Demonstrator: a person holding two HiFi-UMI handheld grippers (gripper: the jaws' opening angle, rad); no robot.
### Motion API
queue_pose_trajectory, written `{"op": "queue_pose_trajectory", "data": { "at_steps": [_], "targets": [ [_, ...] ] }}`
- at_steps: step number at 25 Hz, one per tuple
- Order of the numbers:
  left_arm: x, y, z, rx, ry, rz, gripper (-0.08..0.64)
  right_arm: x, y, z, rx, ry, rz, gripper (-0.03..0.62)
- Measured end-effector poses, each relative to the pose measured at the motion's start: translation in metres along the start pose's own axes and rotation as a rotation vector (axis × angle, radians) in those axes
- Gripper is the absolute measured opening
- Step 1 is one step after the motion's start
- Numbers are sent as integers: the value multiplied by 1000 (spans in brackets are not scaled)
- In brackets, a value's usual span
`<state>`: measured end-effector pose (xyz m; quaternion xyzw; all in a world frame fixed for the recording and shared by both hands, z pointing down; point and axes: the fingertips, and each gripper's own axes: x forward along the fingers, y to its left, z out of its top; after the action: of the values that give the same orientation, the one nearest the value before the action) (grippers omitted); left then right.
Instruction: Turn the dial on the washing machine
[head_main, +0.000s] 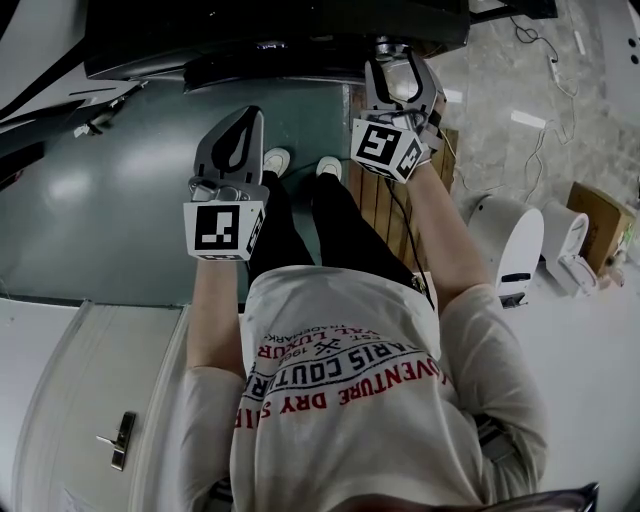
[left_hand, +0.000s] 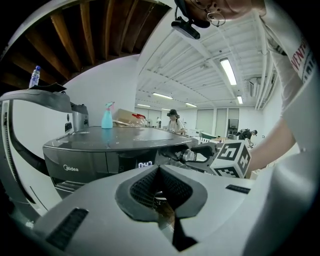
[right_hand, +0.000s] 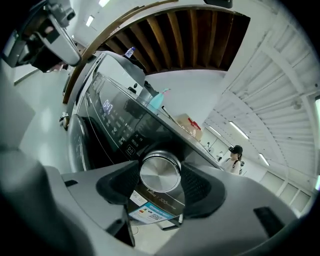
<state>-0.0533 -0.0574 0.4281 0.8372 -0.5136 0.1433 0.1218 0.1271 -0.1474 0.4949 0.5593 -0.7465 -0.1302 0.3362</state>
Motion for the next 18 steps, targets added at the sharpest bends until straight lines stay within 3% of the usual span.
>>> {"op": "queue_pose_trajectory", "data": {
  "at_steps": [6, 12, 18],
  "targets": [
    [-3, 7, -2, -8, 7, 9, 17, 1, -3, 0, 117, 31, 49, 272],
    [-3, 5, -4, -6, 14, -4, 17, 1, -10, 1, 410, 42, 86, 272],
    [-4, 3, -5, -6, 18, -12, 17, 1, -11, 0, 435, 17, 113, 273]
  ]
}}
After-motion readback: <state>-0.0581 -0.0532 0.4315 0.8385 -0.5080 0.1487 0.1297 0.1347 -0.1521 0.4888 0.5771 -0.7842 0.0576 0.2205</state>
